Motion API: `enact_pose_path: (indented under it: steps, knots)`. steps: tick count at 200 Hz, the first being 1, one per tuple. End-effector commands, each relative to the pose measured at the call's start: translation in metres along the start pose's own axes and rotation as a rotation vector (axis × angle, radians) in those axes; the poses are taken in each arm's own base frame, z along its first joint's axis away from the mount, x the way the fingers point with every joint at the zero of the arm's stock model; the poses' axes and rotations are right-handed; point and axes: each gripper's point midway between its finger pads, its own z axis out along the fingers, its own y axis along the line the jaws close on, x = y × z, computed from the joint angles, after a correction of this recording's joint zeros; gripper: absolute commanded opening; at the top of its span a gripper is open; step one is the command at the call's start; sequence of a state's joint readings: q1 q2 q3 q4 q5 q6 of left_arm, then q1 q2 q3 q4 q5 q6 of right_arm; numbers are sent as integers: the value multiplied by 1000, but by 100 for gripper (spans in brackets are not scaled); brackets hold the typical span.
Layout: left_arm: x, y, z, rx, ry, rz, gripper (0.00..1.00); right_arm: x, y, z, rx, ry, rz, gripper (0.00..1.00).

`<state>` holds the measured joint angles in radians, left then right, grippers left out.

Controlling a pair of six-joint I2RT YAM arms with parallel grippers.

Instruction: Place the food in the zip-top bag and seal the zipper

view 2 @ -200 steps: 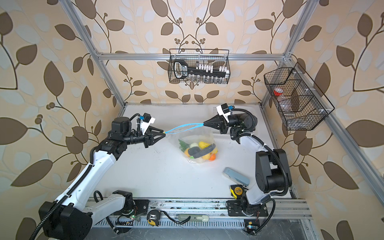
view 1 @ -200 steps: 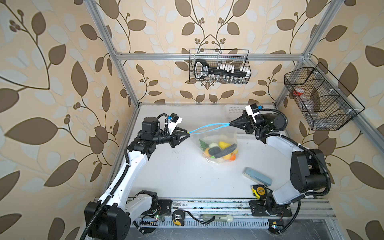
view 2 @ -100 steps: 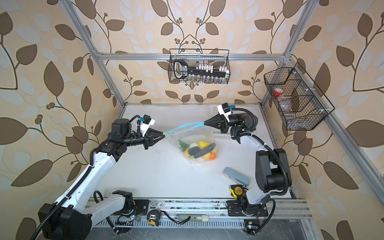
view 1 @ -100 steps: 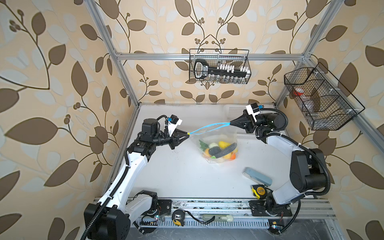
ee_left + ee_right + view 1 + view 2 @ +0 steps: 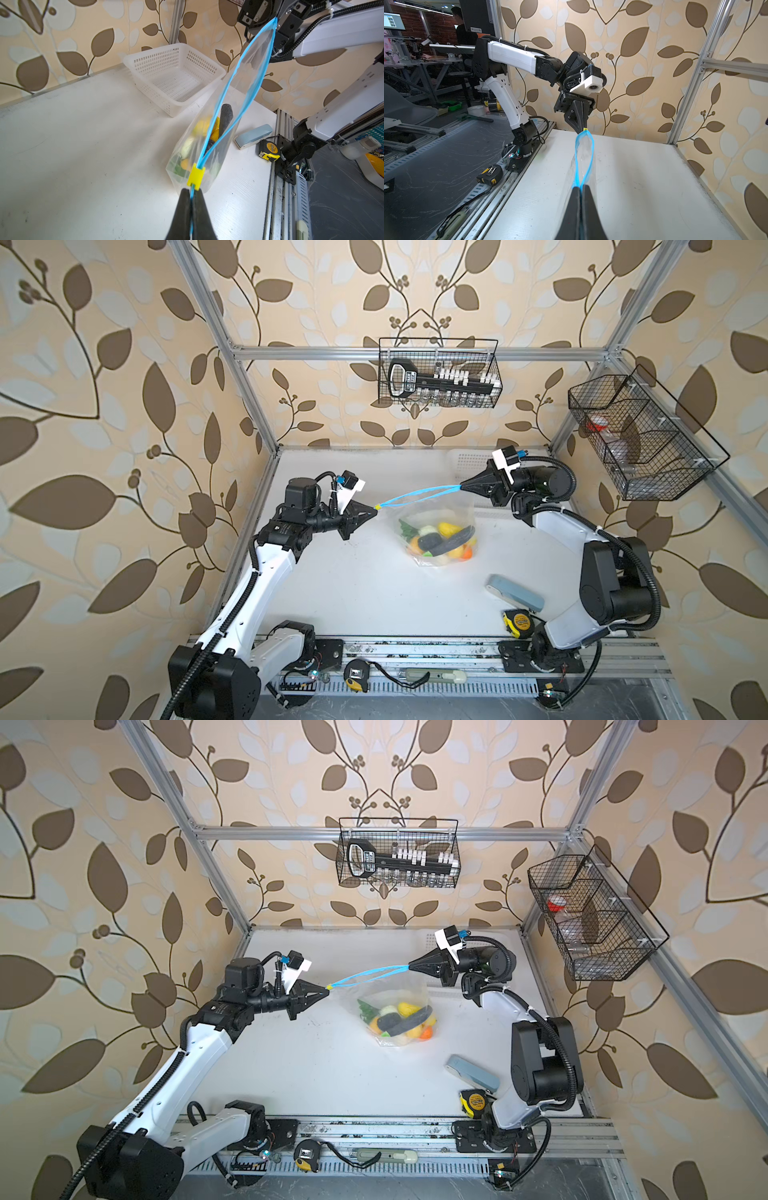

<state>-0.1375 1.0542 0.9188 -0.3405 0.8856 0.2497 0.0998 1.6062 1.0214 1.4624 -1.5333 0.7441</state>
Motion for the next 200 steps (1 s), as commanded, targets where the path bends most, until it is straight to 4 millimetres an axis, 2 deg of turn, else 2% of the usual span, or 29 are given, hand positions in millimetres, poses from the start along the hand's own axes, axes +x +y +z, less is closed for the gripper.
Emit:
enact_pose_path:
  steps: [1,47,123,178,190,200]
  knots:
    - [-21,-4,-14,-59,-31,25,0,-11,-3,-1,9,-7,-50,0]
    - [-20,1,-26,-158,-12,-49,0,-15,-7,0,21,-20,-5,0]
    - [-24,-3,-35,-193,-7,-102,0,-31,-13,2,55,-65,87,0]
    - [-23,2,-38,-235,-45,-136,0,-62,-36,-6,169,-212,240,0]
    - [-24,2,-38,-235,-49,-142,0,-66,-42,-7,201,-233,271,0]
    - [-24,2,-38,-236,-49,-147,0,-61,-50,-8,244,-229,315,1]
